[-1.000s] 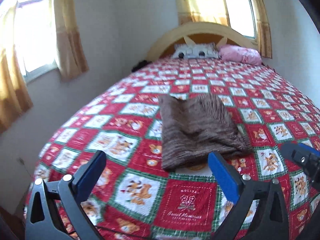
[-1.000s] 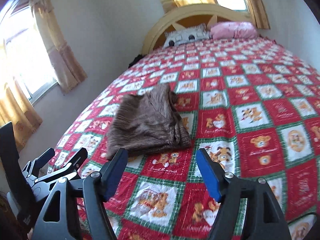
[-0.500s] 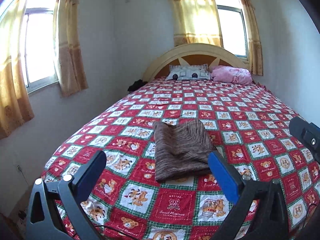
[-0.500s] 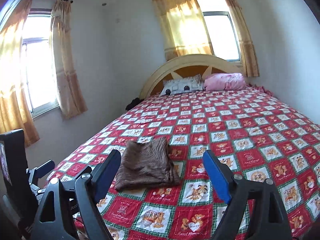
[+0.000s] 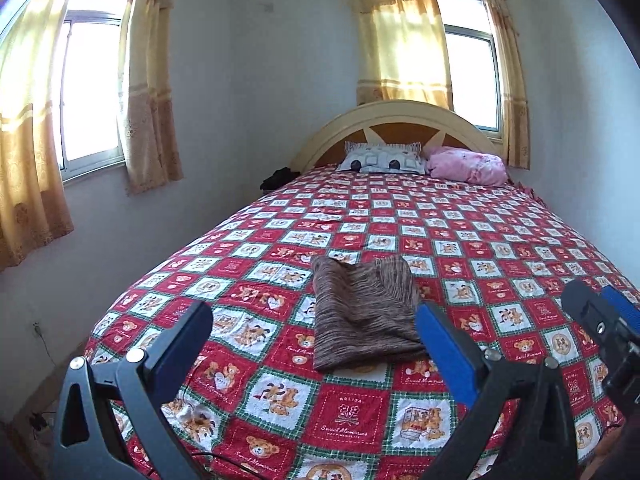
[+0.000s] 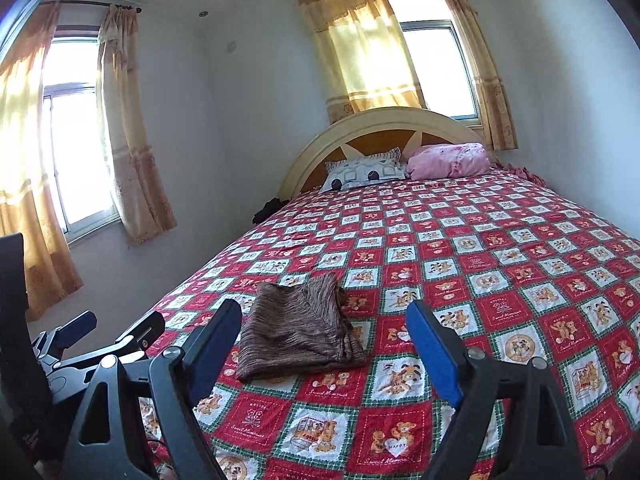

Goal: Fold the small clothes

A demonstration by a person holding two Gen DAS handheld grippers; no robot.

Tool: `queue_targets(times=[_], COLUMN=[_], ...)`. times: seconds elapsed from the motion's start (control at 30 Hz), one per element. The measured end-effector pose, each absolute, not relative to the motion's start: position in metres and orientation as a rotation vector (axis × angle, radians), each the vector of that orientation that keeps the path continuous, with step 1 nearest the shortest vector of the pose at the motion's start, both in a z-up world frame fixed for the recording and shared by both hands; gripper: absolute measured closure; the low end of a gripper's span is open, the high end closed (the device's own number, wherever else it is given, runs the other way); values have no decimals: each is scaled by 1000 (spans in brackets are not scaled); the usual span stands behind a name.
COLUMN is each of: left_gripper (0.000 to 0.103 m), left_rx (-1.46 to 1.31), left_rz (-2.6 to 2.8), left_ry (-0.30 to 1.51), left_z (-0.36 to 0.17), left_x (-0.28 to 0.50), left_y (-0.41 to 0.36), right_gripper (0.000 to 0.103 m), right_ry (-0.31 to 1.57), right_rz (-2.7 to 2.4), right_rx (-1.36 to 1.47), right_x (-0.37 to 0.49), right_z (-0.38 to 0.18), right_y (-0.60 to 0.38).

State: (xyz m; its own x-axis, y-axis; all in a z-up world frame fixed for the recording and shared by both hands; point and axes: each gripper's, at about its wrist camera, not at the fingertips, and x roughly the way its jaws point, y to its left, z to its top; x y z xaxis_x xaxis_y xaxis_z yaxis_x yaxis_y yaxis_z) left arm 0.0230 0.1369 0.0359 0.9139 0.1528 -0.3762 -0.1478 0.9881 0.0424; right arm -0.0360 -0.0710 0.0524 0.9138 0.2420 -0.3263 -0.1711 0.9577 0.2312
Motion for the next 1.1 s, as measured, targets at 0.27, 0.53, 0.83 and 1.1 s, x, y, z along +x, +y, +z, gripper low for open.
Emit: queue_targets(times=[0.27, 0.53, 0.83, 1.1], left_gripper=[0, 0, 0, 0], left_rx=[26, 20, 22, 24], left_rz=[133, 131, 131, 132], left_ry=[387, 381, 382, 381], left_z=[37, 39, 39, 40], left_x=[20, 18, 18, 18], left_y=[131, 132, 132, 132], right_gripper=[18, 18, 18, 18], right_ry=[355, 358, 361, 358], right_rz=[203, 204, 206, 203], right_rx=[191, 196, 199, 198], right_x=[-41, -42, -42, -42], right_z=[53, 53, 51, 51], right_y=[-72, -74, -75, -75])
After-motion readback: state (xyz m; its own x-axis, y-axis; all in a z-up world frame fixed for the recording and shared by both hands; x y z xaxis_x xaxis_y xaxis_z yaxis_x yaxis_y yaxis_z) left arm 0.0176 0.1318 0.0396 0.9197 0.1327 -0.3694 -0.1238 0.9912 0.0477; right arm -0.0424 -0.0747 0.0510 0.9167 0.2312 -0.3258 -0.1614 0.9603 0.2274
